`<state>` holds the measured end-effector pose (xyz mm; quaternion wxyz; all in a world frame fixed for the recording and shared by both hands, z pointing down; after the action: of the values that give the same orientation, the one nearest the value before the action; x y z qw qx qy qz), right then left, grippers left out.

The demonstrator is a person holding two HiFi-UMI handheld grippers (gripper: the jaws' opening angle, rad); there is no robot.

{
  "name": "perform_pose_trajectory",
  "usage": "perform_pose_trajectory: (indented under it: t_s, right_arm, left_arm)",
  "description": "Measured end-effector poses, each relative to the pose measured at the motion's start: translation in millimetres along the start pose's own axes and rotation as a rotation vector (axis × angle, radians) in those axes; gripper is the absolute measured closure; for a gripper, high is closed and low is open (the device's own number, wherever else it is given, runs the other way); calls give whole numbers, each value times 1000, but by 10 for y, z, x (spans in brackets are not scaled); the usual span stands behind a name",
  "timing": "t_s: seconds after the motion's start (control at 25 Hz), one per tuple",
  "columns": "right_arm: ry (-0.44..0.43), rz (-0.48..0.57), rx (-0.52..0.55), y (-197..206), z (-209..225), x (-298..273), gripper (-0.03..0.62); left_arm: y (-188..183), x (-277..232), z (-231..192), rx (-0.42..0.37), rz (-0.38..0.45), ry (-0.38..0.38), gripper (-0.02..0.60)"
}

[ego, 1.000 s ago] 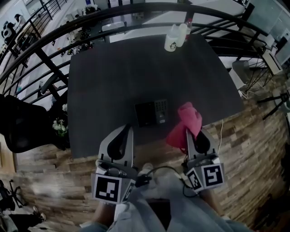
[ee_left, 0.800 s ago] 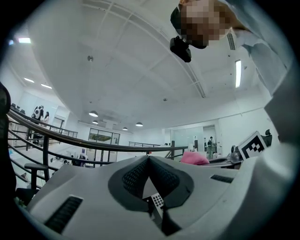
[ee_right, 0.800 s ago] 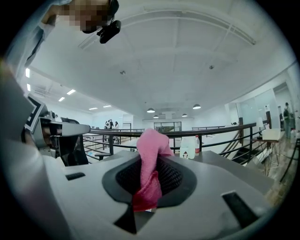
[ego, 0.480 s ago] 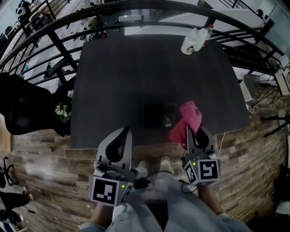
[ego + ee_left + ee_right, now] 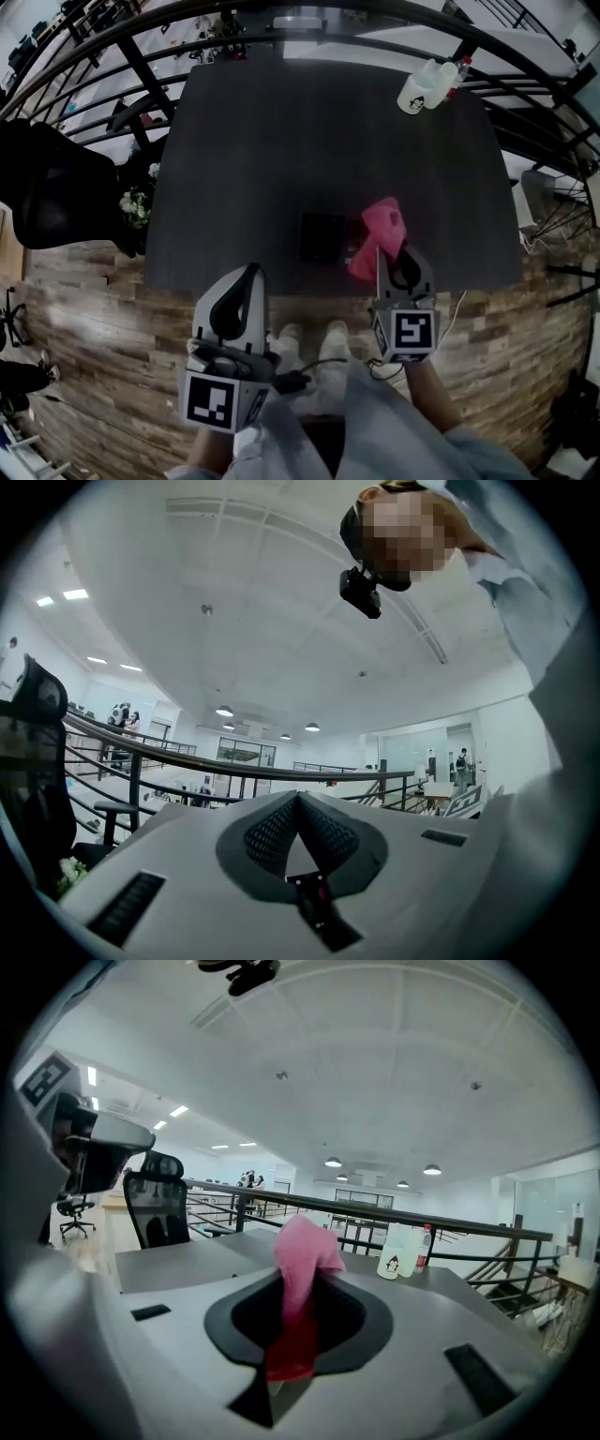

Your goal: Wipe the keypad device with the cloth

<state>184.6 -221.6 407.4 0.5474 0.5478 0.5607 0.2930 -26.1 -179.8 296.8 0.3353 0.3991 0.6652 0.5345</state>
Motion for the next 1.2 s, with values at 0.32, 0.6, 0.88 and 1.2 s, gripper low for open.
perform_pose_trajectory:
  t_s: [0.32,0.6,0.88,1.2]
  right_arm:
    - [-107,3,82,191,-227,-403,523]
    - [-193,-9,197,243,-547,-621,523]
    - [-299,-20,324,330,-952,-699,523]
    - [-435,-35,383,674,-1329,-625,523]
  left_arm:
    - [27,175,-134,-8,-6,-125,578]
    - [49,286,-217,-6,-10,-197,578]
    - [90,375,-270,-2,-19,-244,578]
    - [115,418,-301,3,-18,-268,578]
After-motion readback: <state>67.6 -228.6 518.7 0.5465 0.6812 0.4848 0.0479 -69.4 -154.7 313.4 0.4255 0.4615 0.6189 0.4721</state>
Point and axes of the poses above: the fingertips, and each gripper's own axes: x backward along the fingers, z to its right, y out of its underside, the point moved 1 cm from there along x, backward along the fingers, and after that the axes turned 5 degrees about x, right-handed, at the moved point
